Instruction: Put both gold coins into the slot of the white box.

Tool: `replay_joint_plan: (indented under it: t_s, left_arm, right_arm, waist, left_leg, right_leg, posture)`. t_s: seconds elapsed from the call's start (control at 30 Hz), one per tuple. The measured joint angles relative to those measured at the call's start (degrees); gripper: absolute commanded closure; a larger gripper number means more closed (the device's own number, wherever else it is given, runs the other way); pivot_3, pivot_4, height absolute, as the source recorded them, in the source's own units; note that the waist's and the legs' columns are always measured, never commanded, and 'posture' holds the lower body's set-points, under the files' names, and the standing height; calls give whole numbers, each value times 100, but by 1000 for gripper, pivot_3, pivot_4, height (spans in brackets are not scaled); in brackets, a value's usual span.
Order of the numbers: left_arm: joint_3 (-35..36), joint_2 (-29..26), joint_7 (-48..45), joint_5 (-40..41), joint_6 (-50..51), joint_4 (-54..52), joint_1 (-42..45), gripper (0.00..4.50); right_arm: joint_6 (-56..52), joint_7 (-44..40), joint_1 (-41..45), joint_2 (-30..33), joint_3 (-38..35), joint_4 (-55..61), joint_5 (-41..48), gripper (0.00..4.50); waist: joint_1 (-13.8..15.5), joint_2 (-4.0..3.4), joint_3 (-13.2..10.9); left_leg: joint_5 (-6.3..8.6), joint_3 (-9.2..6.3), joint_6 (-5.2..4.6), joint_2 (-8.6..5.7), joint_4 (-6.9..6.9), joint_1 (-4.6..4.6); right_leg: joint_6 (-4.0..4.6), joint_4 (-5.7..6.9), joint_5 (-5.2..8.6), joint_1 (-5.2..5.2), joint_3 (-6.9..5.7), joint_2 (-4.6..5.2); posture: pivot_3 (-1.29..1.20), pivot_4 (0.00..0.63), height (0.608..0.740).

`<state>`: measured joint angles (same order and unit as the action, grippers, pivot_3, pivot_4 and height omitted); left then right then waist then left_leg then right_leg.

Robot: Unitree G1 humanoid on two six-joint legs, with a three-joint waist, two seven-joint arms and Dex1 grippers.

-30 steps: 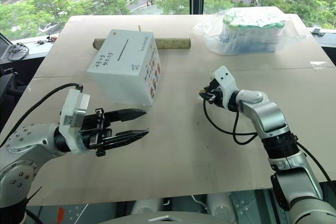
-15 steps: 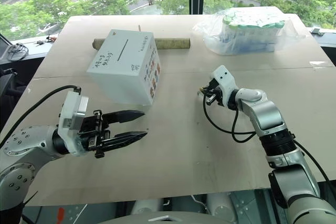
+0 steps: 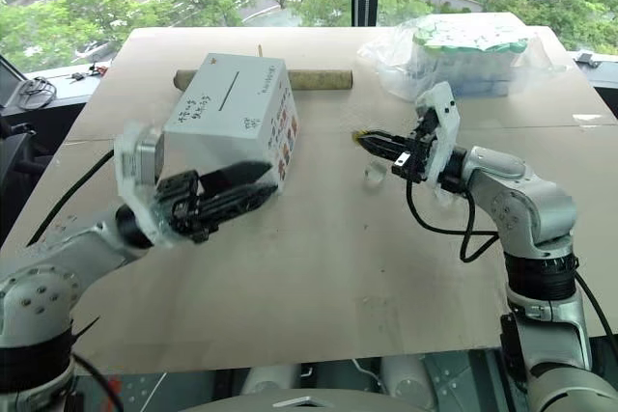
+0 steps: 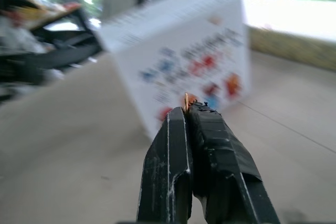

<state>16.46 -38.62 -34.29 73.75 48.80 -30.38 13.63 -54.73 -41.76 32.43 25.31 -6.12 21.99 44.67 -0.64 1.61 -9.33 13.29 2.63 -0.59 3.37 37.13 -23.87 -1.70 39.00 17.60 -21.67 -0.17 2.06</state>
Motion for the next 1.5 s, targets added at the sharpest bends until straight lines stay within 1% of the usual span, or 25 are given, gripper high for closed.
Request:
replay_joint_plan:
  t_s: [0.07,0.13,0.3,0.47,0.53,0.6,0.63,0.7,1.1,1.13,1.23,1.5]
  left_arm:
    - [-162,221,309,287,56,190,438,1800]
    - [-339,324,484,441,101,270,670,1800]
    - [-569,449,584,596,187,372,886,1800]
    - [-588,487,580,778,219,421,1038,1800]
    - [-589,487,576,814,242,458,1039,2299]
    - [-588,490,556,895,245,468,1057,2968]
    - [-587,492,552,946,244,468,1069,3556]
    - [-566,500,559,973,217,471,1074,4300]
    - [-579,493,524,976,205,470,1073,4300]
    - [-581,493,523,977,206,470,1072,4419]
    - [-582,498,525,990,204,470,1072,4419]
    - [-581,500,590,1183,202,474,1072,4419]
  right_arm:
    - [-243,99,23,-97,29,484,538,4453]
    - [-387,258,68,-162,77,788,890,4453]
    - [-549,622,244,-157,94,946,1403,4453]
    - [-556,799,346,-91,125,949,1643,4453]
    - [-555,865,384,-73,125,945,1724,4500]
    - [-555,928,417,-20,126,939,1777,4500]
    - [-555,984,423,6,126,926,1826,4500]
    - [-556,1014,422,37,127,917,1868,4500]
    - [-489,1042,375,150,148,896,2055,4500]
    - [-489,1045,375,161,148,892,2071,4500]
    - [-493,1090,384,176,148,832,2194,4500]
    - [-500,1109,478,276,161,722,2390,4500]
  waist:
    - [-13,2,1]
    - [-30,2,1]
    - [-12,2,1]
    - [-9,2,1]
    - [-15,2,1]
    - [-12,2,1]
    - [-9,2,1]
    - [-9,2,1]
    - [-7,2,1]
    - [-7,2,1]
    - [-8,2,1]
    - [-7,2,1]
  left_leg:
    - [0,-1,0,0,1,0]
    - [0,2,1,-2,1,0]
    - [-1,2,2,-4,2,1]
    - [-1,3,2,-7,3,1]
    - [-1,4,2,-6,2,1]
    - [-2,3,2,-6,2,1]
    - [-2,3,2,-6,2,1]
    - [-2,4,2,-6,2,1]
    - [-1,4,2,-6,2,1]
    - [-1,4,2,-6,2,1]
    - [-1,4,2,-6,2,1]
    - [-1,4,1,-5,2,1]
  right_leg:
    - [0,0,0,1,1,-2]
    - [0,-1,0,0,3,-3]
    - [0,0,0,-1,1,-4]
    - [0,-2,0,-1,2,-5]
    - [0,-1,0,-1,3,-5]
    - [0,-2,0,-1,2,-5]
    - [0,-2,0,-1,2,-5]
    - [0,-2,0,-1,3,-5]
    - [0,-3,0,-1,3,-5]
    - [0,-3,0,-1,3,-5]
    - [0,-3,0,-1,3,-5]
    - [0,-4,0,-1,3,-5]
  posture:
    - [0,150,740]
    - [0,150,740]
    - [0,150,740]
    - [0,150,740]
    - [0,150,740]
    - [0,150,740]
    - [0,150,740]
    - [0,150,740]
    - [0,150,740]
    - [0,150,740]
    - [0,150,740]
    - [0,150,740]
